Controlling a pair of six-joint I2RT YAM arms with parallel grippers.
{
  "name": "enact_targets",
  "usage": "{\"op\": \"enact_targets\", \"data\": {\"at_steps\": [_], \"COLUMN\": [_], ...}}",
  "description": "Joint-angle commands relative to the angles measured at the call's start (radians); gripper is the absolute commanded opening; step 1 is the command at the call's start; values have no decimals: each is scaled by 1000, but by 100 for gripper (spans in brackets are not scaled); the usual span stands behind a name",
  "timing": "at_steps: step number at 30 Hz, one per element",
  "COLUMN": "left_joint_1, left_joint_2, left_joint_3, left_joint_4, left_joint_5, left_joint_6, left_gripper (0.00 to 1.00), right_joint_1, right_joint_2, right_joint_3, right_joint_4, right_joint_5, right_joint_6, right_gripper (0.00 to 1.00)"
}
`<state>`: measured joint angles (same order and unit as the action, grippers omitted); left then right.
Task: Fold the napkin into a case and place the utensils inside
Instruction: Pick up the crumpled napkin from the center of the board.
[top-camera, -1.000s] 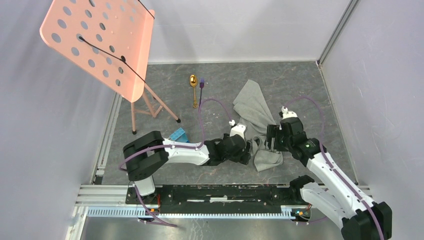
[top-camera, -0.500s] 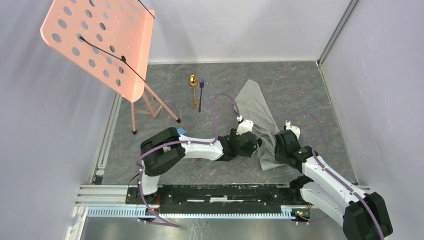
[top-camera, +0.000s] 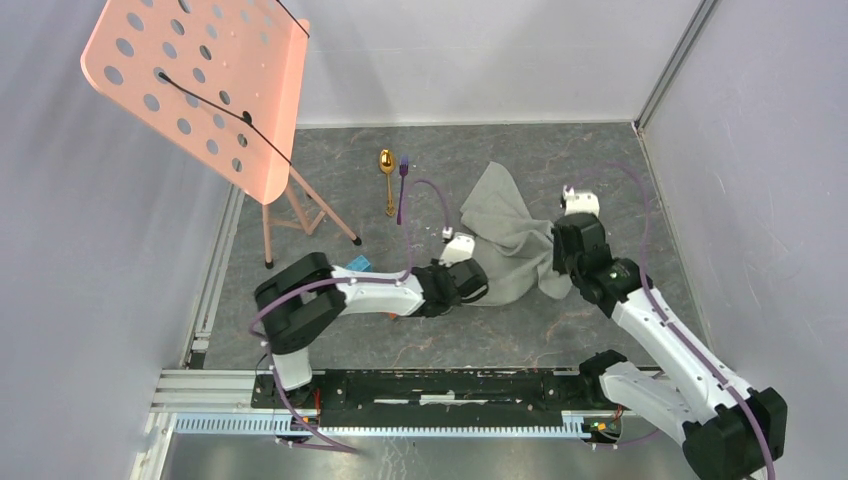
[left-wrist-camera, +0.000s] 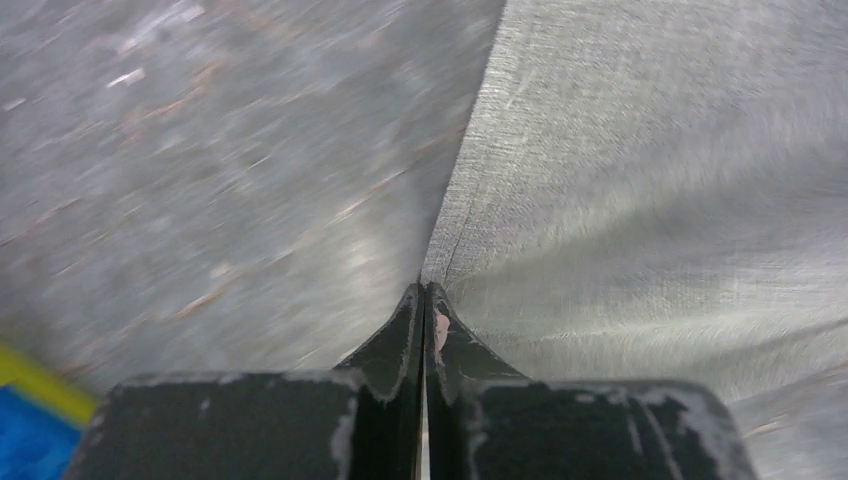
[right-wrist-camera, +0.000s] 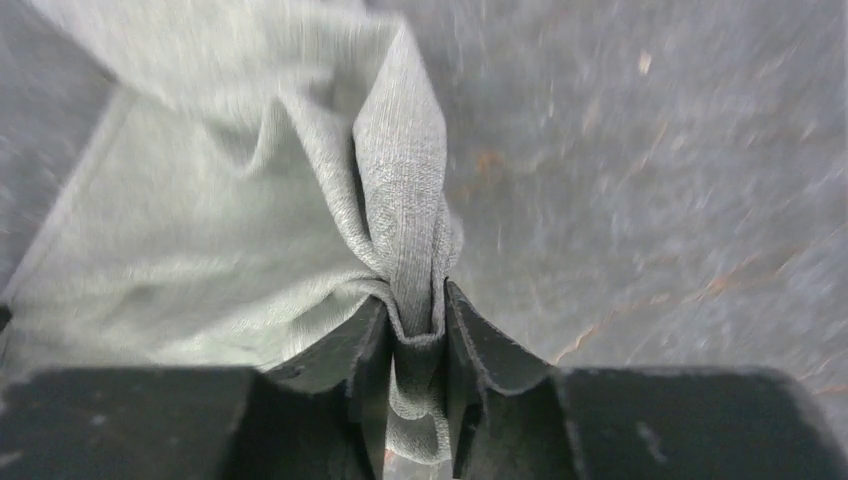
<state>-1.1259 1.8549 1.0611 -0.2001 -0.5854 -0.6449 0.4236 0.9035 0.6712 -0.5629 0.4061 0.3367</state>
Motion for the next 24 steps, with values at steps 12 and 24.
{"op": "enact_targets", "data": {"at_steps": [12, 24], "left_joint_1": [17, 17], "left_joint_2": [-344, -324], "left_joint_3": [-268, -256], "left_joint_4": [37, -1], "left_joint_5": [274, 278], "left_joint_6": [-16, -26], "left_gripper": [2, 30], "right_joint_1": [1, 61], "right_joint_2": [181, 161], "right_joint_3": [188, -13], "right_joint_4": [-71, -50], "right_joint_5": [-246, -39], "right_joint_6": [-136, 127], "right_gripper": [81, 75]}}
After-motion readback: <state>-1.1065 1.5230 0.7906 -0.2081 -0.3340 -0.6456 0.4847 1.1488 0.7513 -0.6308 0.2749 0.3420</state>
